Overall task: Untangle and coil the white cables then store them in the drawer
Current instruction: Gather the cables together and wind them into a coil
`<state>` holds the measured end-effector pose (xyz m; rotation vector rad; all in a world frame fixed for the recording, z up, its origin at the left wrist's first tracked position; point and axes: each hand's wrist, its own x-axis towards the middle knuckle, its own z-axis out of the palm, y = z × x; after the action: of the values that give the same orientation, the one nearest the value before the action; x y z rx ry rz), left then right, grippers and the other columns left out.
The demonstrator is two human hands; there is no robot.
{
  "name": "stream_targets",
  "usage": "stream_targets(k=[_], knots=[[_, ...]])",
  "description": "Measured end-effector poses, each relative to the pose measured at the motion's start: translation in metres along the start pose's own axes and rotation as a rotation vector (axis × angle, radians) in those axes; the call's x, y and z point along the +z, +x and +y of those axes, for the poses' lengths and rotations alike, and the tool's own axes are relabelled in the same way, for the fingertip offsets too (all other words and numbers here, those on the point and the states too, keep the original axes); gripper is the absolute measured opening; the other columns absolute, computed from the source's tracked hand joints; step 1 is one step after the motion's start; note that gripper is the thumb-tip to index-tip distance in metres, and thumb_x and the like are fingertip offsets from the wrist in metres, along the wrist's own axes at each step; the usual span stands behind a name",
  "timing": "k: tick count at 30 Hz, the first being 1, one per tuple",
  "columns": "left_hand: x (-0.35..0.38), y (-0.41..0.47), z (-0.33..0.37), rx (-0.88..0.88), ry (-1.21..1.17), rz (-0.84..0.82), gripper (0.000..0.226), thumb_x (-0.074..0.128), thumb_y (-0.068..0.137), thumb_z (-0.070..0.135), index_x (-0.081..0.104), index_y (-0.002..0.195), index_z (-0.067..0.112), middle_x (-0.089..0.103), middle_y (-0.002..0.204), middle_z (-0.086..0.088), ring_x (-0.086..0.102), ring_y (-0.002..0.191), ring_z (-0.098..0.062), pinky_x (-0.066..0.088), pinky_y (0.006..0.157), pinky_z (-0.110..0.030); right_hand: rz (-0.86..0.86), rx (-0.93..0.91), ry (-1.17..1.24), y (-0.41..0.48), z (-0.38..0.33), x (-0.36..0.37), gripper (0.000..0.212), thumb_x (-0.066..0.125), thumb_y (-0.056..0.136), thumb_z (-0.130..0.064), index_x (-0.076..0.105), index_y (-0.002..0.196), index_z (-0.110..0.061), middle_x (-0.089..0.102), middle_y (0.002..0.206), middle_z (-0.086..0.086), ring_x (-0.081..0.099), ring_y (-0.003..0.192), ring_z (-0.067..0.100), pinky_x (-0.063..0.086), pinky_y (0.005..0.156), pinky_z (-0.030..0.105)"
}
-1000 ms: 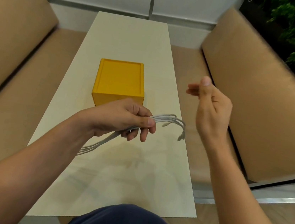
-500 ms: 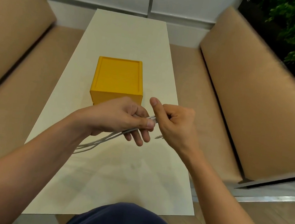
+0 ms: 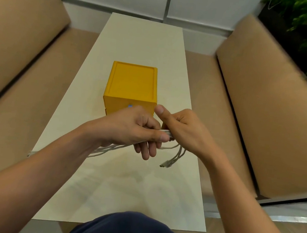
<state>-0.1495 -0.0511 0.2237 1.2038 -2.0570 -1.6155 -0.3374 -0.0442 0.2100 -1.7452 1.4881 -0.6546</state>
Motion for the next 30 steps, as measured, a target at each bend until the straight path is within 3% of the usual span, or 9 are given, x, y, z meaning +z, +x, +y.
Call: stream_targets(k=[3,8,10,14,18,21,26,30], knots=[[-0.001,0.003,-0.001,-0.017,0.038,0.012,0.033,0.067,0.097,0.034,0.074,0.085,0.005,0.077,0.075,-0.009,0.076,0.065,-0.022,0.052,0.058,-0.026,0.105,-0.010,0.014,-0.002,0.000,0.004,0.077,0.049,0.100,-0.061,0.049,0.036,-0.018,0.047,0.036,-0.006,0.040,0.037,0.009,0.032,0.050,0.026],[-0.001,0.008,-0.002,-0.015,0.060,0.021,0.033,0.067,0.098,0.036,0.074,0.084,0.006,0.076,0.073,-0.007,0.076,0.065,-0.022,0.054,0.060,-0.029,0.271,0.009,-0.080,-0.004,0.005,0.014,0.080,0.044,0.097,-0.070,0.057,0.045,-0.011,0.056,0.042,-0.001,0.059,0.051,0.024,0.052,0.058,0.044],[-0.001,0.007,-0.004,-0.015,0.042,0.008,0.033,0.066,0.099,0.035,0.073,0.083,0.007,0.076,0.072,-0.008,0.074,0.063,-0.021,0.054,0.059,-0.028,0.279,-0.005,-0.127,-0.006,0.004,0.013,0.077,0.043,0.097,-0.070,0.054,0.043,-0.016,0.051,0.040,-0.004,0.053,0.049,0.023,0.047,0.057,0.042],[0.000,0.007,-0.002,-0.031,-0.009,-0.026,0.035,0.061,0.101,0.038,0.073,0.085,0.009,0.077,0.077,-0.009,0.071,0.061,-0.020,0.050,0.054,-0.025,0.454,-0.134,-0.242,0.002,0.008,0.017,0.078,0.053,0.100,-0.059,0.029,0.037,-0.018,0.039,0.035,-0.005,0.036,0.038,0.020,0.028,0.048,0.031],[-0.007,0.005,-0.002,-0.085,-0.031,-0.110,0.028,0.056,0.104,0.032,0.072,0.102,0.009,0.079,0.090,-0.007,0.077,0.079,-0.023,0.053,0.063,-0.026,0.574,-0.295,-0.325,0.004,0.010,0.014,0.070,0.059,0.102,-0.040,0.018,0.047,-0.023,0.018,0.038,-0.005,0.021,0.037,0.014,0.016,0.048,0.028],[-0.009,0.004,-0.004,-0.053,-0.005,-0.118,0.026,0.057,0.105,0.028,0.072,0.097,0.008,0.079,0.087,-0.005,0.078,0.080,-0.021,0.055,0.067,-0.027,0.617,-0.388,-0.388,0.000,0.012,0.013,0.065,0.059,0.101,-0.033,0.019,0.050,-0.024,0.016,0.041,-0.007,0.019,0.039,0.014,0.014,0.046,0.028],[-0.004,0.004,-0.004,0.043,-0.012,-0.104,0.029,0.056,0.105,0.026,0.071,0.092,0.004,0.078,0.081,-0.007,0.075,0.070,-0.020,0.051,0.057,-0.024,0.736,-0.339,-0.467,0.013,0.020,0.016,0.061,0.051,0.100,-0.029,0.019,0.049,-0.022,0.016,0.041,-0.007,0.019,0.037,0.021,0.016,0.046,0.027],[-0.009,0.005,-0.011,0.004,-0.015,-0.097,0.026,0.057,0.105,0.025,0.073,0.094,0.007,0.078,0.084,-0.007,0.076,0.071,-0.023,0.050,0.056,-0.025,0.761,-0.495,-0.514,0.004,0.007,0.014,0.059,0.056,0.096,-0.023,0.040,0.041,-0.015,0.022,0.043,-0.010,0.020,0.040,0.016,0.012,0.045,0.022]])
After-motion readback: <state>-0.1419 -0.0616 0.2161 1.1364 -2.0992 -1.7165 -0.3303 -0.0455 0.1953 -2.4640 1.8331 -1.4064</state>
